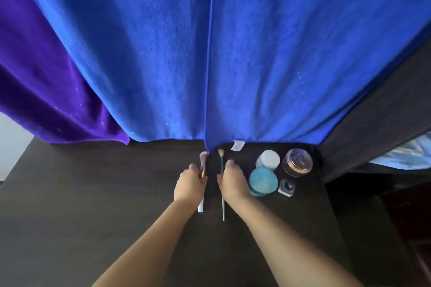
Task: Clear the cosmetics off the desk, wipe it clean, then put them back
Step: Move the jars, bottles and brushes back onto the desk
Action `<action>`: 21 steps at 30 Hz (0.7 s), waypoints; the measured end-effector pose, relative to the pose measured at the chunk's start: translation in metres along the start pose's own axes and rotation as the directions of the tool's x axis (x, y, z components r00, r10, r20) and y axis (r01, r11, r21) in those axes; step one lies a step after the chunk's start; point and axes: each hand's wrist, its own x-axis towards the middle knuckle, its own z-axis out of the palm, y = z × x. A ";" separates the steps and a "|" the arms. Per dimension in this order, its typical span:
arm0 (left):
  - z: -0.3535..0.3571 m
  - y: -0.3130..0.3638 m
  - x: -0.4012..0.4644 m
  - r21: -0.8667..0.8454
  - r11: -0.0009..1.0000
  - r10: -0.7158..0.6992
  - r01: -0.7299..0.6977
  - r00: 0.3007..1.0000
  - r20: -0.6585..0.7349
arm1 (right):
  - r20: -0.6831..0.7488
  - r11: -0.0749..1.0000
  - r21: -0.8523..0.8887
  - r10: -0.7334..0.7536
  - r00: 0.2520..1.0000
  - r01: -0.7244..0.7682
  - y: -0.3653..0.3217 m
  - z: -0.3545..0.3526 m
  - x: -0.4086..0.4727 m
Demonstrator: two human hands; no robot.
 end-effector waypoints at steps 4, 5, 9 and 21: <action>-0.018 0.010 -0.008 -0.047 0.997 0.065 -0.066 0.997 -0.040 | -0.042 0.991 0.126 -0.048 0.998 0.053 -0.005 -0.027 -0.009; -0.025 0.018 -0.012 -0.061 0.992 0.109 -0.114 0.991 -0.076 | -0.072 0.976 0.193 -0.089 0.993 0.102 -0.007 -0.040 -0.013; -0.054 0.079 -0.035 -0.089 0.929 0.334 -0.360 0.915 -0.225 | -0.270 0.912 0.323 -0.167 0.948 0.253 -0.005 -0.112 -0.034; -0.015 0.340 -0.147 -0.086 0.221 0.909 -0.972 0.237 -0.342 | -0.804 0.804 0.355 0.002 0.595 0.477 0.147 -0.371 -0.107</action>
